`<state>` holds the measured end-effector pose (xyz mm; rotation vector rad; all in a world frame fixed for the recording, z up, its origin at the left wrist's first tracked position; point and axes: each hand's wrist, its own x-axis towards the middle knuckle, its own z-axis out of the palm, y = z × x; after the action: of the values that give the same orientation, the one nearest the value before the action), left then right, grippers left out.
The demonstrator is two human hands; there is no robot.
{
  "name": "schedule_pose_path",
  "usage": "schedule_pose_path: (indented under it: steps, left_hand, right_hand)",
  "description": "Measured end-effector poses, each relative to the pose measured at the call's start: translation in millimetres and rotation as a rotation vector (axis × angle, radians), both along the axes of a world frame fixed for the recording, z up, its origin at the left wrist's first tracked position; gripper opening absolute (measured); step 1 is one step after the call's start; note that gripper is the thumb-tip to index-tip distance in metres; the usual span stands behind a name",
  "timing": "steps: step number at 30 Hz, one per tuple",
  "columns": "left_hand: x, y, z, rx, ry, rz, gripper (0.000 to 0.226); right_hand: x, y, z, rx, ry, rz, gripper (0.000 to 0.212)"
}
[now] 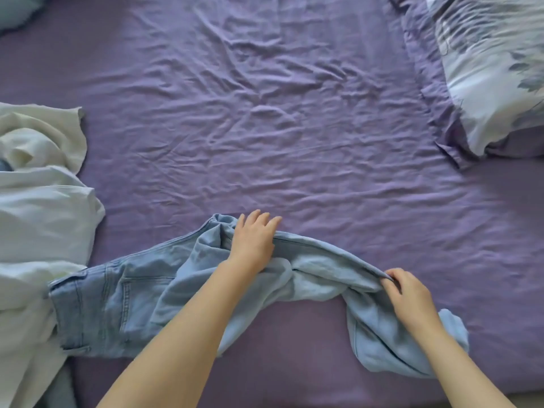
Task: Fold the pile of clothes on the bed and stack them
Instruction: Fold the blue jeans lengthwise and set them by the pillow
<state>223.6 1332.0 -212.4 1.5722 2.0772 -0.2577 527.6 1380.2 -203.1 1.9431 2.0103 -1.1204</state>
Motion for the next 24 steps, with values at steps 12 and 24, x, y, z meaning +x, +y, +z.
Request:
schedule_pose_path:
  steps: [12,24]
  left_hand:
    - [-60.7,34.9,3.1,-0.132,0.139,0.088,0.028]
    - [117.4,121.7,-12.2,0.087,-0.242,0.241,0.044]
  right_hand:
    - [-17.8,140.1,35.1,0.425,-0.068,0.468,0.014]
    - [65.1,162.3,-26.8,0.227,-0.108,0.296,0.049]
